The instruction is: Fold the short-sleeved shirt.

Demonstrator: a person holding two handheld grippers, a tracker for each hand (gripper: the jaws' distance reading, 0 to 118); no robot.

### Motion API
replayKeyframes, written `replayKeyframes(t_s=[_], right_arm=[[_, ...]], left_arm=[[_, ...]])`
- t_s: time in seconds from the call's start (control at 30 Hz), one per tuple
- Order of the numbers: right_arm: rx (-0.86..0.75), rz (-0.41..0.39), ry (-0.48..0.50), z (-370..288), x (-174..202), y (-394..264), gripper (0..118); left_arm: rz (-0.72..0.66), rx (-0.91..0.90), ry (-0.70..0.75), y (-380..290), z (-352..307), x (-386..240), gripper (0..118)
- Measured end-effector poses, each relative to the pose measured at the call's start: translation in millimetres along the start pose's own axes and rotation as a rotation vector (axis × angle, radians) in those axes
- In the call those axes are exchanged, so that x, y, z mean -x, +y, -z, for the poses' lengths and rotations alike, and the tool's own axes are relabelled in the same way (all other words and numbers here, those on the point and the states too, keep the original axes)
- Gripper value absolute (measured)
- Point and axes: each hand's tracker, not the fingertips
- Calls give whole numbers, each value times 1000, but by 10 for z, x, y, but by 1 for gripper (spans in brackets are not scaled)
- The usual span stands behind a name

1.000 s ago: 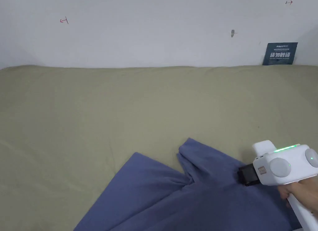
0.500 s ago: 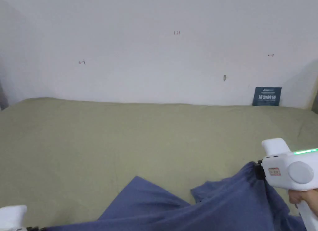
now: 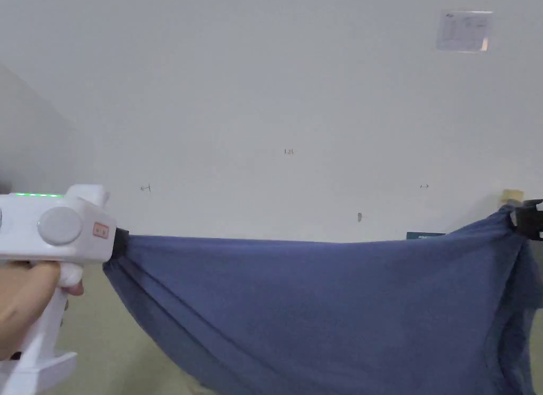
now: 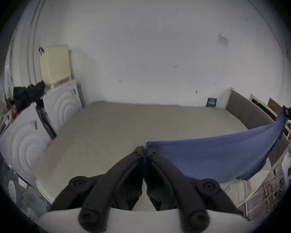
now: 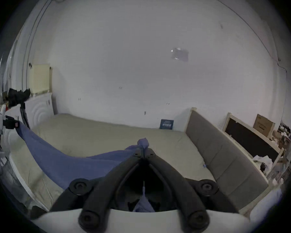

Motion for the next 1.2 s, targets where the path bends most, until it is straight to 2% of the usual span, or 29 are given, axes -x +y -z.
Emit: replayKeyframes(t_s=[0.2, 0.57, 0.67, 0.9, 1.03, 1.2], right_arm=[[-49, 40, -25, 81, 13, 270, 0], [-71, 42, -57, 782, 209, 743, 0], [-84, 34, -61, 1023, 242, 922, 0], [-84, -23, -105, 1763, 353, 1287, 0], [-87, 5, -113, 2133, 340, 1444, 0], [-73, -2, -140, 2591, 342, 1564, 0]], left_arm=[[5, -33, 52, 634, -71, -68, 3], [-6, -67, 130, 985, 165, -95, 3], [35, -81, 191, 1092, 365, -162, 3], [45, -100, 235, 1520, 927, -294, 3], [34, -119, 238, 1776, 1274, -332, 3], [35, -119, 243, 1953, 1727, -393, 3]])
